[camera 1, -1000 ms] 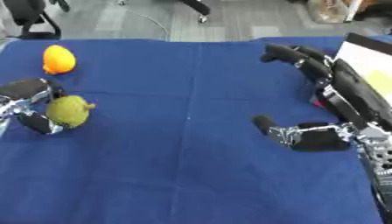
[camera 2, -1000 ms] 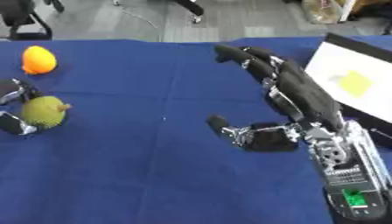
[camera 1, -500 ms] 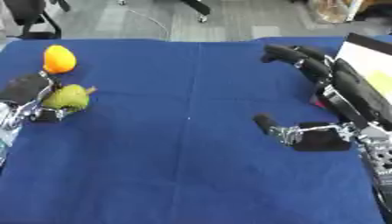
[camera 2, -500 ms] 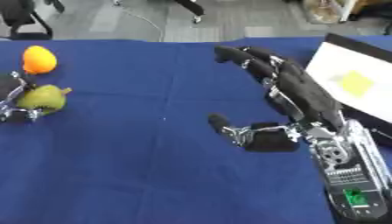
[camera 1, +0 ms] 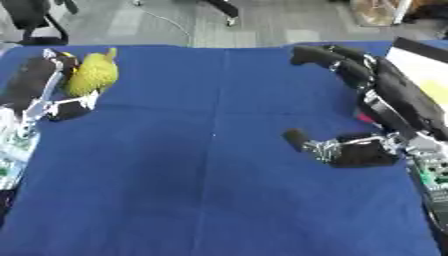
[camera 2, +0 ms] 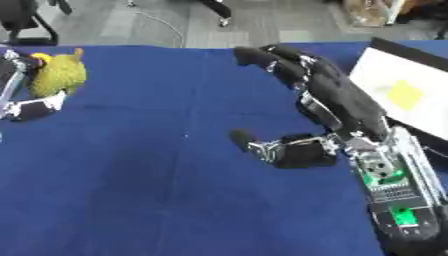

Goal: Pick up the objects with one hand, pass them to the other hand, and then place them into the box on the other side of the table.

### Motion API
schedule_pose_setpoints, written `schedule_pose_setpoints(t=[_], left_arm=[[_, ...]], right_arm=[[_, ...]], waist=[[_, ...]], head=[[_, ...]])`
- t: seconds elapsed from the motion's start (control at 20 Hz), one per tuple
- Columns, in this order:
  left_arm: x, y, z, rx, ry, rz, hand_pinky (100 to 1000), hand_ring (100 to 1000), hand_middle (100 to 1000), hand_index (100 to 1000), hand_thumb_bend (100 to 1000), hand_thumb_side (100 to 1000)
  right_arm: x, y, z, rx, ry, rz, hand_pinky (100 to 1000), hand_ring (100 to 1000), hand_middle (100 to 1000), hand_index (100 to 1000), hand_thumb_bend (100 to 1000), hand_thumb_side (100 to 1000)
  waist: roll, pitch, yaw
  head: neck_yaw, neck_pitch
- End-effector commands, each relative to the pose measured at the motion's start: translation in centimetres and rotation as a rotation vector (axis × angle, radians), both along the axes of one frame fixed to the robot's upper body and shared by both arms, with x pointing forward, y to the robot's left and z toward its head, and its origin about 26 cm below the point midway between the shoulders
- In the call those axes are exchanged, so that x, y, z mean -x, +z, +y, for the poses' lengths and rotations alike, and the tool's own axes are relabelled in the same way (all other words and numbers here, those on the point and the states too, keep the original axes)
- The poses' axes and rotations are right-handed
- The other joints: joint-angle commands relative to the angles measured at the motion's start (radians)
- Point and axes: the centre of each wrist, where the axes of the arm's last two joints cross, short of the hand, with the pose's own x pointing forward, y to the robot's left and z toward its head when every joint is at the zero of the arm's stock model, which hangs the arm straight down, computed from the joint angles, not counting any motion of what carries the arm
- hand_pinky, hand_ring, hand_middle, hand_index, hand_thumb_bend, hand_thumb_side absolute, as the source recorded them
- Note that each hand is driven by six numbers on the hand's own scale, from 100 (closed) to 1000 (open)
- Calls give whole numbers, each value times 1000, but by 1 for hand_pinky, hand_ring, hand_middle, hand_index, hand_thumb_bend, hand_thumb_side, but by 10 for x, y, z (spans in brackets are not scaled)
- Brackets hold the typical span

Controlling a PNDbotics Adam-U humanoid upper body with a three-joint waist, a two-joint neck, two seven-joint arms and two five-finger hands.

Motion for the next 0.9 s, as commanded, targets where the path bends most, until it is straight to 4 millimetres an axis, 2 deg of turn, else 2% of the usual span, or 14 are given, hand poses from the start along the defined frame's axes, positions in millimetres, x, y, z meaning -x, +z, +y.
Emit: schedule_pose_setpoints(t=[0.05, 0.25, 0.3, 0.35, 0.6, 0.9], left_arm=[[3, 19, -39, 140, -236, -40, 598, 305, 250, 360, 100, 125], [4, 22, -76, 258, -435, -48, 605, 312, 255, 363, 100, 130], [5, 22, -83, 281, -470, -51, 606, 314, 256, 363, 100, 130], [6, 22, -89, 299, -497, -51, 608, 315, 257, 365, 100, 131], [10, 23, -105, 311, -588, -53, 611, 318, 260, 367, 100, 133], [15, 27, -114, 315, -649, -76, 610, 320, 263, 370, 100, 133]], right_arm=[[3, 15, 3, 23, -6, -17, 797, 857, 797, 981, 423, 421], [3, 25, 11, 22, -65, 32, 782, 865, 804, 1000, 434, 444], [3, 27, 12, 17, -78, 43, 779, 866, 808, 1000, 398, 439], [4, 28, 13, 13, -89, 53, 778, 866, 810, 1000, 434, 447], [4, 32, 17, -1, -118, 82, 768, 863, 806, 1000, 424, 434], [6, 28, 21, 16, -115, 155, 741, 852, 792, 1000, 377, 412]], waist=[[-13, -27, 2], [-25, -23, -1], [-27, -22, -2], [-28, -21, -2], [-27, -17, -3], [-26, -16, -4]], head=[[-14, -3], [-31, -3], [-36, -3], [-41, -3], [-67, -3], [-91, -3]])
